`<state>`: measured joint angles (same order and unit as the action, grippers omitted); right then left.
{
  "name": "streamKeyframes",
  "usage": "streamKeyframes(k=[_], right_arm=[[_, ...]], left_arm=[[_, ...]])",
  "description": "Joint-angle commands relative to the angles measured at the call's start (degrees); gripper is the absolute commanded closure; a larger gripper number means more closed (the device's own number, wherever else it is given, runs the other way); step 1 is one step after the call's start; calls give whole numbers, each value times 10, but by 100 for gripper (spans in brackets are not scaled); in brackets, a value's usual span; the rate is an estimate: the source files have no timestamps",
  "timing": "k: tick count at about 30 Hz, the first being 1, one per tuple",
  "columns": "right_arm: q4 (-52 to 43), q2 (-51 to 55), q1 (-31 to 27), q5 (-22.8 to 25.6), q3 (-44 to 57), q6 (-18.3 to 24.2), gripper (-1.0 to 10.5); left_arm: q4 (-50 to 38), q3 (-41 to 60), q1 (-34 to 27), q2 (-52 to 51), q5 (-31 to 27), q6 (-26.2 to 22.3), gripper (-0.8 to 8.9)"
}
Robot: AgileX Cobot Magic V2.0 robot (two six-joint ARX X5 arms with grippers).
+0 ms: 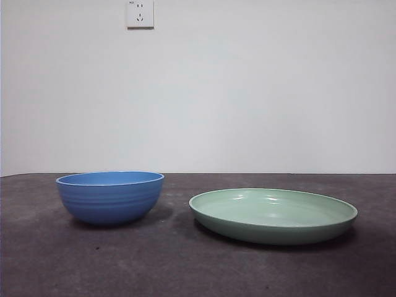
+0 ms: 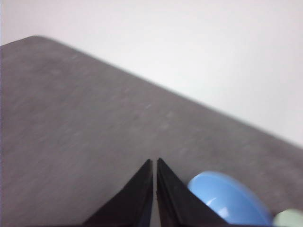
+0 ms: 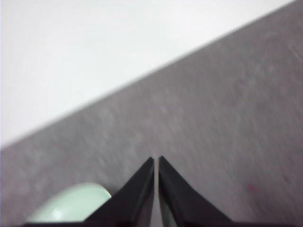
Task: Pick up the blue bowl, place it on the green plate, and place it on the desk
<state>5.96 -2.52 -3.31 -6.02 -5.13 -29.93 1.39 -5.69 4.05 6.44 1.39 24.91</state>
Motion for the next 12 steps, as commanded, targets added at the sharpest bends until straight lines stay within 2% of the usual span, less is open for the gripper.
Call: streamKeyframes(k=[1,5,7,12], right_arm=[[-12,-15,2,1,-41,-31,936],[-7,-63,2,-1,-111,-26,936],[-7,-93,2,-12,-144,-20,936],[7,-187,2,-82,-243,-7,936]], left_arm=[[-13,-49,9,28,0,21,798],[-13,-137,15,88,0,5,798],[-12,-185,17,116,0,-20,798],[18,-324,17,191,1,-78,798]])
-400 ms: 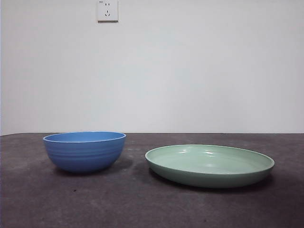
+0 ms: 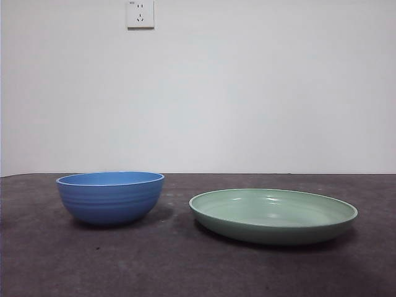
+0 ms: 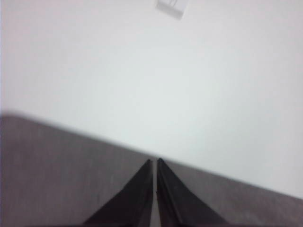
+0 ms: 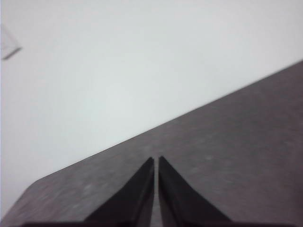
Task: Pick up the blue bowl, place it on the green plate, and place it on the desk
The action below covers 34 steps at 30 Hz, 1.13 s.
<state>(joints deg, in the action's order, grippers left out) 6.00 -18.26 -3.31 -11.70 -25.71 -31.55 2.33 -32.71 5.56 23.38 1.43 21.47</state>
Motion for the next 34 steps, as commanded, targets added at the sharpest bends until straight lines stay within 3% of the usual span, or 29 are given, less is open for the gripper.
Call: streamKeyframes(k=[1,10,16,23,31,34], right_arm=[[14,-46,2,-37,-57,12,936],[107,-179,11,-153,-263,72,936],[149,-241,36,-227,-372,102,936],[249,-282,56,-231,-453,167,936],[354,-294,83,-230,-459,245,936],[372,-294,95,-228,-459,255,936]], left_arm=[[18,-78,2,34,1,-49,798],[208,-306,3,151,65,-90,798],[306,-397,10,211,131,-104,798],[356,-412,30,247,232,-106,798],[424,-412,59,261,237,-139,785],[429,-412,64,261,236,-149,784]])
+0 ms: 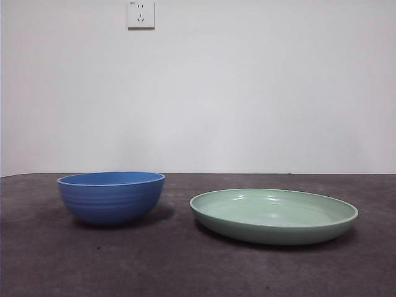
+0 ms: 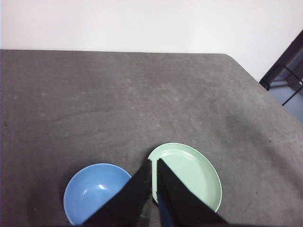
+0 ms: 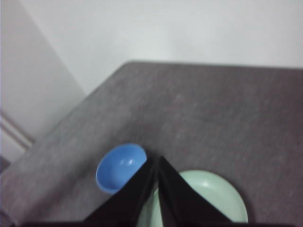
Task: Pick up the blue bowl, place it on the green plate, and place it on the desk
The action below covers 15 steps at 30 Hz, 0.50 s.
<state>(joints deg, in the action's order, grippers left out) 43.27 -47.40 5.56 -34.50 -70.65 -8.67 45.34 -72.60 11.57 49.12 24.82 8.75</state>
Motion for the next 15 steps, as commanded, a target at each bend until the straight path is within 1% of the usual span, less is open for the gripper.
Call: streamKeyframes(k=[1,4,5,6,7,8,9,11,12,13,15], right_arm=[[1,-3,8,0,-10,26,936],[1,-3,11,0,-10,27,935],[1,-3,11,0,-10,27,930],[1,-3,11,0,-10,27,895],[1,-3,11,0,-10,27,828],[1,-3,11,0,-10,27,710],[1,-4,11,0,-10,27,570],[1,-5,11,0,-10,26,333],[1,-5,11,0,-10,27,269],[1,-4,11,0,-10,27,261],[1,-4,11,0,-10,27,261]], left_arm=[[-1,-13,5,3,3,-24,783],[-1,-13,6,4,3,-23,756],[-1,-13,6,4,3,-23,720],[0,-13,6,4,3,-23,671],[1,-13,6,4,3,-24,611],[2,-13,6,4,3,-24,513],[1,-13,6,4,3,-23,389],[-2,-13,6,4,3,-23,151],[-4,-13,6,4,3,-23,55],[-4,-13,6,4,3,-23,14],[-12,-13,6,3,3,-23,3]])
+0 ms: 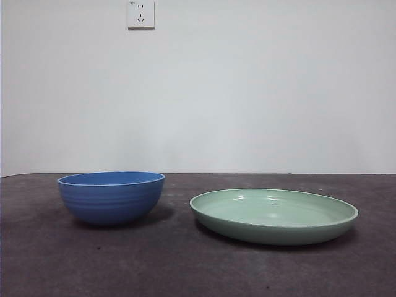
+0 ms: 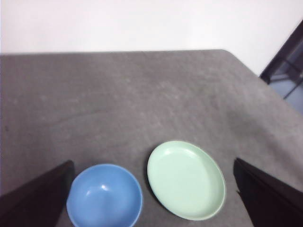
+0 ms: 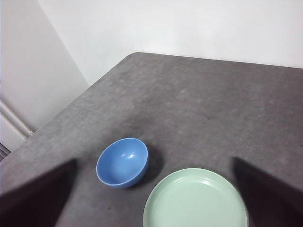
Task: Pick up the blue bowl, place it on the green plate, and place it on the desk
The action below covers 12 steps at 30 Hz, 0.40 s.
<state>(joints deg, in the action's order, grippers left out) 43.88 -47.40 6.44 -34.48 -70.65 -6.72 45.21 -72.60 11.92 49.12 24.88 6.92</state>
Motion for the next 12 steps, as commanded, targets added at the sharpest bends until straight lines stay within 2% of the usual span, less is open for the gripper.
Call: streamKeyframes(k=[1,7,12], right_arm=[[-5,-4,2,-1,-10,7,261],[-1,-4,2,-1,-10,7,261],[6,-4,2,-1,-10,7,261]], left_arm=[[-12,-13,2,3,2,-5,3],[-10,-13,2,4,2,-4,3],[19,-13,-8,21,2,26,5]])
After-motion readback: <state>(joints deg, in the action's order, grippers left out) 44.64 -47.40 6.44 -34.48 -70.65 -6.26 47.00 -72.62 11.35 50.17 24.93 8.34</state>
